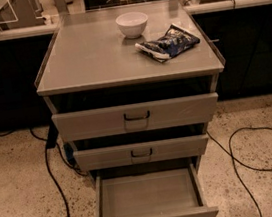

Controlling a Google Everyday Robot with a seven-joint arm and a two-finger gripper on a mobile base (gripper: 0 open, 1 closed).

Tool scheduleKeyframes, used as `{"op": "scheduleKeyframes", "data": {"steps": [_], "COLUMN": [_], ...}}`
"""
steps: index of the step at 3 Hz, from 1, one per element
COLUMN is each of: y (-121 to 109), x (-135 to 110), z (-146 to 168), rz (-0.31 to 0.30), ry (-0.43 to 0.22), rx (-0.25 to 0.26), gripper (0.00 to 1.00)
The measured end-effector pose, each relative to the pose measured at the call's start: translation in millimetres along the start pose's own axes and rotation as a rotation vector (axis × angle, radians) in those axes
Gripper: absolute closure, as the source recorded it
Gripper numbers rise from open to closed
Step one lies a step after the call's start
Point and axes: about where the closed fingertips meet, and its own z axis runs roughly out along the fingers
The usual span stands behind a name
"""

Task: Close bottom drawer

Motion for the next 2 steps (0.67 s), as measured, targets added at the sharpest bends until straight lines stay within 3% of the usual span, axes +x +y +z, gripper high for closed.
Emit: {"op": "scheduleKeyframes", "data": {"steps": [1, 2], "y": [2.7, 4.5], "x": [0.3, -1.7], "z": [27.4, 51.0], "rz": [-0.012, -0.058], "ry": [-0.039, -0.084], "rx": [0.046, 0.061], "gripper": [0.0, 0.0]}}
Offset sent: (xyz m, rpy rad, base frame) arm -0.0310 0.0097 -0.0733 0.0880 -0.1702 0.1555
